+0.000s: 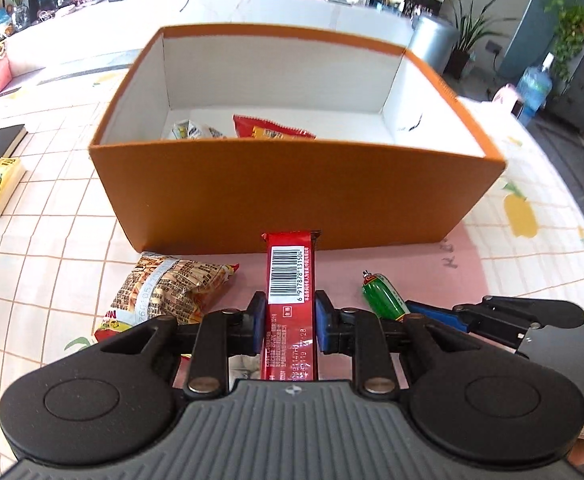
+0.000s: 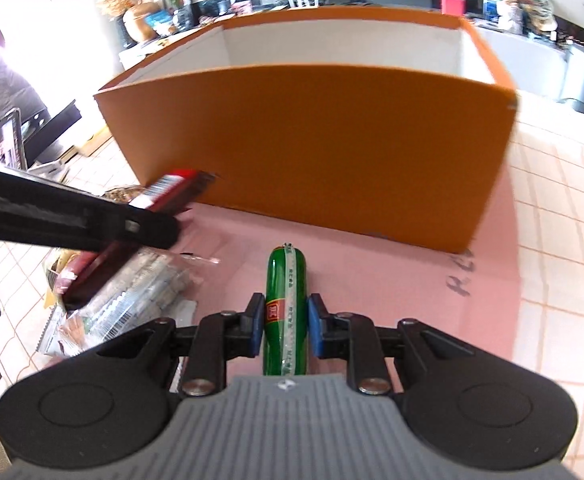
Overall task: Organize snacks
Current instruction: 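Grasp the red wafer bar with left tool while right tool grasps green sausage, then lower the red wafer bar and green sausage into the orange box, open both tools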
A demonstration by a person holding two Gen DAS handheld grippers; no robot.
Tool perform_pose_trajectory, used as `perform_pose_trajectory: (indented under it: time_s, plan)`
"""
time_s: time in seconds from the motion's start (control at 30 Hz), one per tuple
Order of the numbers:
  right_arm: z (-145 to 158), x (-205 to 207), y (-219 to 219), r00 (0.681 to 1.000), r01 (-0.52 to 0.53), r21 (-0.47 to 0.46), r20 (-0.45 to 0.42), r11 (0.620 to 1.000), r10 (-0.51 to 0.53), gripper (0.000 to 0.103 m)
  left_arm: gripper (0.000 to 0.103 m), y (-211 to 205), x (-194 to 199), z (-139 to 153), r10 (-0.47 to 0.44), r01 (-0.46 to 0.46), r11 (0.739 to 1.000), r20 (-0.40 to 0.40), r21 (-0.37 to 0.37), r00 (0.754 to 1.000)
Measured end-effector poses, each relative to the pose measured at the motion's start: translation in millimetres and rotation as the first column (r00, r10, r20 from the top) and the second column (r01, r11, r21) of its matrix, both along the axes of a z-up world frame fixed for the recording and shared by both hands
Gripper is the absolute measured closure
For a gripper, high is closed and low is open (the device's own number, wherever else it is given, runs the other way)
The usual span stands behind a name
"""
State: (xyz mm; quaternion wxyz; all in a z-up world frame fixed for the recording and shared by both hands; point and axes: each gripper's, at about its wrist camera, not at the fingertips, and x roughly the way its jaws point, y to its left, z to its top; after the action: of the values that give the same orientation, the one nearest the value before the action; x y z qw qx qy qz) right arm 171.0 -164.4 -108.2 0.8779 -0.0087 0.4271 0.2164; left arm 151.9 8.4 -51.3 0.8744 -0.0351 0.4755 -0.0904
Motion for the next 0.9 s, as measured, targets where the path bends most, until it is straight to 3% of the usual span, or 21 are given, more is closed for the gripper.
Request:
perform_pose_trajectory:
  time_s: [0.23,0.5,0.7,0.9]
  plan:
    - [23.2,-27.1,-8.7,0.999,0.023,0.035,0.029,0.999,-0.024,0.083,0.076,-9.2,-12.6,31.8,-0.060,0.061,0.998,0.053,-0.023,0.997]
    - [79.0,-48.5,-25.6,0.996,0.027,0.073,0.086,0.997,-0.033,0.084,0.076,-13.6,-21.0,70.1,-0.099,0.107,0.993,0.119,-0.056,0.988]
    - [122.9,-34.7,-24.5,0.993,0.012,0.068,0.116,0.998,-0.020,0.083,0.076,-10.4,-12.1,98.9,-0.114,0.126,0.990,0.156,-0.070,0.981]
    - [160.7,-5.0,-12.5,0.992,-0.021,0.036,0.121,0.999,0.017,0.084,0.076,-6.5,10.4,122.2,-0.133,0.136,0.991,0.195,-0.001,0.972]
